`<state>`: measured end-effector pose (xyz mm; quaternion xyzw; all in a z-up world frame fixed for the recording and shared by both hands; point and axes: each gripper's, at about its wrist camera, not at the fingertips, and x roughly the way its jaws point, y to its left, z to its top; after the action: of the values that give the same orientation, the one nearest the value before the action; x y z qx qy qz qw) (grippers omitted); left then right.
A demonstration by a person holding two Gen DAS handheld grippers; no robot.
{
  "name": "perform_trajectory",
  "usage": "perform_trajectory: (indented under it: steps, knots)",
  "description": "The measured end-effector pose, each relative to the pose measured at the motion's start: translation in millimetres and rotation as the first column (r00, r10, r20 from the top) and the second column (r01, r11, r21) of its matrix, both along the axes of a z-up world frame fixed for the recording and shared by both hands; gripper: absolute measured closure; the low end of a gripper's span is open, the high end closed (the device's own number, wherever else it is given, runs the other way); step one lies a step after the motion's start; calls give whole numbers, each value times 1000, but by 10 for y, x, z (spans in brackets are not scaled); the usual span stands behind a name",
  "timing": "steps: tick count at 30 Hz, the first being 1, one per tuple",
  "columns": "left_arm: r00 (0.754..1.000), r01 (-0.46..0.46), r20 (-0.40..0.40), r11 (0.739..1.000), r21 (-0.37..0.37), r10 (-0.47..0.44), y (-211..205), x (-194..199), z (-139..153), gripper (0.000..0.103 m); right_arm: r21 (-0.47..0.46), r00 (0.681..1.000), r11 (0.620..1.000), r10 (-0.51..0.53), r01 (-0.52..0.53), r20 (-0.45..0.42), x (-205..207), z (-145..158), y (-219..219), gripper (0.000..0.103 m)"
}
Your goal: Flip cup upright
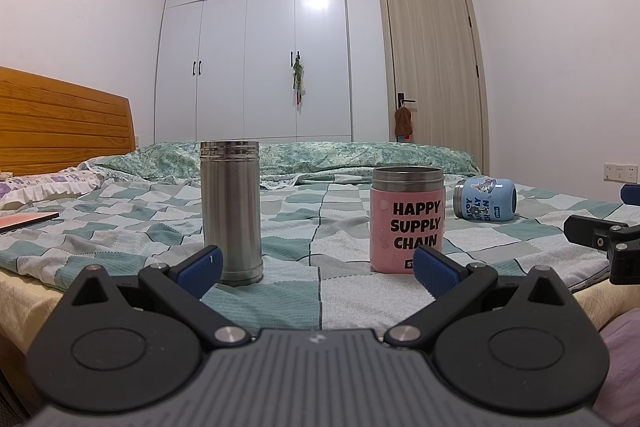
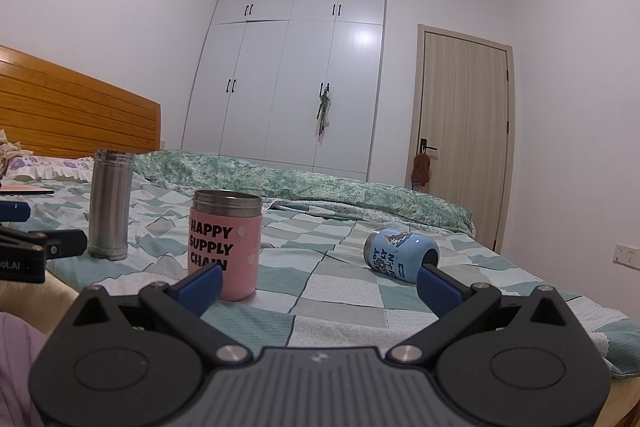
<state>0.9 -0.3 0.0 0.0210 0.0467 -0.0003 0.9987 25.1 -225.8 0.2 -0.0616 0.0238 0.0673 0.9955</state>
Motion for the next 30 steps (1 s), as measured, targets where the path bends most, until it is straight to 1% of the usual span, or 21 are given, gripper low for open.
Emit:
perform_trajectory:
  steps: [21, 23, 25, 27, 29, 30]
  knots:
    - [1000, 1, 0, 1000, 4, -1, -6, -3, 2, 0, -4, 1000, 1000, -3, 3, 0, -13, -8, 12, 0]
    - [1000, 15, -3, 1000, 18, -15, -54, -13, 14, 0, -4, 1000, 1000, -2, 2, -9, -20, 1, -1, 0]
    - [1000, 28, -4, 999, 38, -27, -110, 1, 13, 0, 13, 999, 1000, 16, -15, -35, -15, 30, -54, 0]
    - [998, 65, -6, 996, 61, -65, -211, 20, 36, 0, 53, 997, 998, 42, -38, -70, 41, 77, -118, 0]
    - [994, 109, -21, 992, 61, -108, -337, 33, 104, 0, 81, 996, 996, 53, -46, -79, 59, 120, -212, 0]
    - [991, 134, -30, 989, 61, -133, -417, 66, 157, 0, 81, 996, 996, 51, -45, -76, 48, 141, -253, 0]
